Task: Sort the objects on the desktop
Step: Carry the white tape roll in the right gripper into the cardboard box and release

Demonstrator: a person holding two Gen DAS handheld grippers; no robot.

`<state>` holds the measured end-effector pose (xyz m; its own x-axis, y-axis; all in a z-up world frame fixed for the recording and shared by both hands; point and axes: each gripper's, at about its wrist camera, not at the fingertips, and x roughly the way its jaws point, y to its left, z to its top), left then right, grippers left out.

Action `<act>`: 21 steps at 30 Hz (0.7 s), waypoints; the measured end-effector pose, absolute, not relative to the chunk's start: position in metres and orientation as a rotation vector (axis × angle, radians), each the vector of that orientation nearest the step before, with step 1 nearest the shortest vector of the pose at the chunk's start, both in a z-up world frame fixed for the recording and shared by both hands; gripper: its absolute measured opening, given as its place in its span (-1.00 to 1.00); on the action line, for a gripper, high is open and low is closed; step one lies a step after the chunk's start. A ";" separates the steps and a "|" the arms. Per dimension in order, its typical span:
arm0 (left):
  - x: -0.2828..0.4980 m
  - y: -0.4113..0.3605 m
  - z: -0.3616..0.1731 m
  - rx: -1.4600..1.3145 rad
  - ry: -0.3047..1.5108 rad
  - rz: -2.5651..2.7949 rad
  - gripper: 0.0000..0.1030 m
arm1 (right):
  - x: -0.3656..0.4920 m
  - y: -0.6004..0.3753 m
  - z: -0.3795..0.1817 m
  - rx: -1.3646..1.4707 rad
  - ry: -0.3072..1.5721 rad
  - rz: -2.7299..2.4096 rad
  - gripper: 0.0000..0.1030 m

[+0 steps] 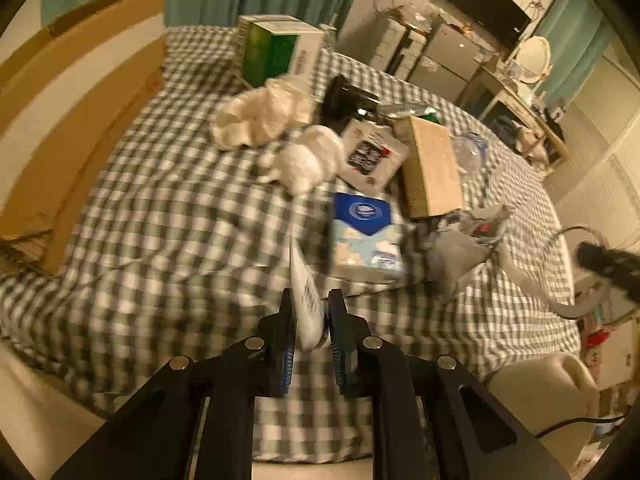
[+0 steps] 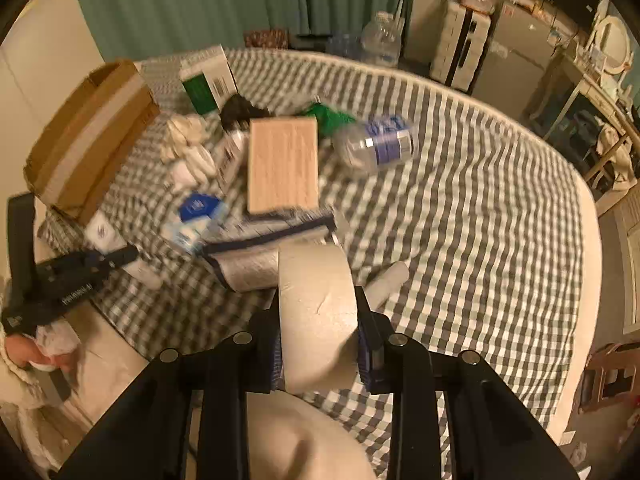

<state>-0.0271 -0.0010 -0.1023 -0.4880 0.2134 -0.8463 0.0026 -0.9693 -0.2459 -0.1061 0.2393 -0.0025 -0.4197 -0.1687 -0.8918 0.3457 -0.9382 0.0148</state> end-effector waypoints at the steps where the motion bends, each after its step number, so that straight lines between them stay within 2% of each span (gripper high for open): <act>1: -0.027 -0.003 -0.103 -1.531 -0.327 2.578 -0.70 | -0.103 0.236 0.005 1.459 0.229 -2.415 -0.45; 8: -0.008 -0.019 -0.096 -1.518 -0.385 2.591 -0.70 | -0.088 0.219 0.048 1.366 0.075 -2.446 -0.45; 14: 0.000 -0.035 -0.043 -1.333 -0.427 2.658 -0.71 | -0.072 0.189 0.080 1.309 0.128 -2.453 -0.45; 21: -0.018 -0.071 0.026 -1.235 -0.313 2.713 -0.71 | -0.056 0.133 0.122 1.228 0.237 -2.423 -0.45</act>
